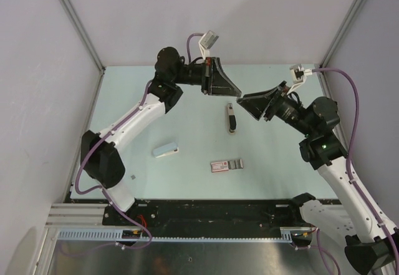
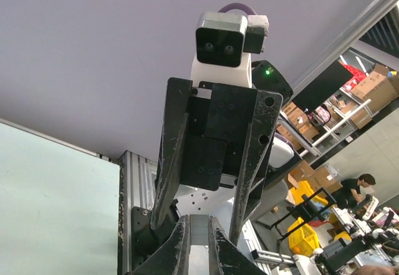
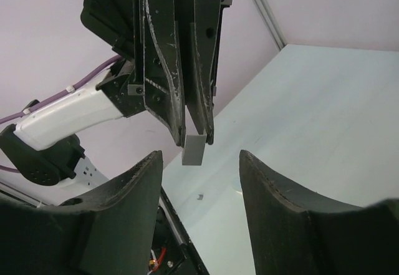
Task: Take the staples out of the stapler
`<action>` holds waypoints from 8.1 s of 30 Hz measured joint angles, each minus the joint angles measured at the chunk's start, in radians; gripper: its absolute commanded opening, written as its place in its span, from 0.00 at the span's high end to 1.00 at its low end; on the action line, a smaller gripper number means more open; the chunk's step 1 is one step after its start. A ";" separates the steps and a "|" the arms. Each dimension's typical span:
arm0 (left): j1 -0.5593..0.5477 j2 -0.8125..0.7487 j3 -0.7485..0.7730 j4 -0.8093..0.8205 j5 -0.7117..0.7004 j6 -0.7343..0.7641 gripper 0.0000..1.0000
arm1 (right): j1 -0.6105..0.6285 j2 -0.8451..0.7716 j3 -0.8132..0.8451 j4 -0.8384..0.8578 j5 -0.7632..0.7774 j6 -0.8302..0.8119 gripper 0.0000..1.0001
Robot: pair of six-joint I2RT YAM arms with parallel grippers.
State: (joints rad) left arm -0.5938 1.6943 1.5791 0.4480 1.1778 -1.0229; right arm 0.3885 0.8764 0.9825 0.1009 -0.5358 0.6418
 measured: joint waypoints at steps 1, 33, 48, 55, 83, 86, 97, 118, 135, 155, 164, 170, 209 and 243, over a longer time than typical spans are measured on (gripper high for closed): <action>-0.001 0.000 -0.005 0.002 0.000 0.000 0.86 | 0.000 0.004 0.000 0.005 0.000 0.006 0.47; -0.006 0.000 -0.027 0.045 -0.014 0.000 0.85 | 0.000 0.038 0.000 0.045 -0.022 0.047 0.60; -0.006 0.000 -0.027 0.055 -0.027 0.002 0.81 | 0.001 0.037 0.001 0.037 -0.022 0.048 0.87; -0.008 0.000 -0.032 0.061 -0.027 0.013 0.38 | 0.001 0.035 0.002 0.026 -0.018 0.043 0.90; 0.127 -0.127 -0.360 -0.743 -0.691 1.062 0.18 | 0.311 0.200 -0.134 -0.670 0.591 -0.134 0.92; 0.105 -0.139 -0.406 -0.772 -0.748 1.135 0.20 | 0.357 0.253 -0.164 -0.672 0.646 -0.114 0.92; -0.023 -0.174 -0.489 -0.803 -0.845 1.285 0.24 | 0.461 0.432 -0.175 -0.616 0.735 -0.084 0.92; -0.046 -0.185 -0.512 -0.806 -0.861 1.295 0.27 | 0.465 0.541 -0.195 -0.551 0.741 -0.084 0.91; -0.070 -0.192 -0.519 -0.806 -0.871 1.311 0.27 | 0.465 0.557 -0.200 -0.542 0.738 -0.084 0.89; -0.088 -0.199 -0.520 -0.807 -0.906 1.321 0.28 | 0.468 0.569 -0.204 -0.541 0.731 -0.084 0.82; -0.093 -0.199 -0.520 -0.807 -0.914 1.323 0.28 | 0.471 0.570 -0.211 -0.539 0.730 -0.084 0.74; -0.094 -0.199 -0.520 -0.807 -0.914 1.323 0.28 | 0.472 0.570 -0.211 -0.539 0.730 -0.084 0.68; -0.233 0.018 -0.566 -0.801 -1.004 1.571 0.27 | -0.072 0.448 -0.403 -0.425 0.105 -0.135 0.74; -0.301 0.062 -0.541 -0.779 -1.053 1.590 0.27 | -0.055 0.529 -0.470 -0.207 0.027 -0.051 0.91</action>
State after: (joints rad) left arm -0.8948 1.7565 1.0382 -0.3305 0.1249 0.5671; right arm 0.3340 1.4059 0.5125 -0.1059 -0.5087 0.5911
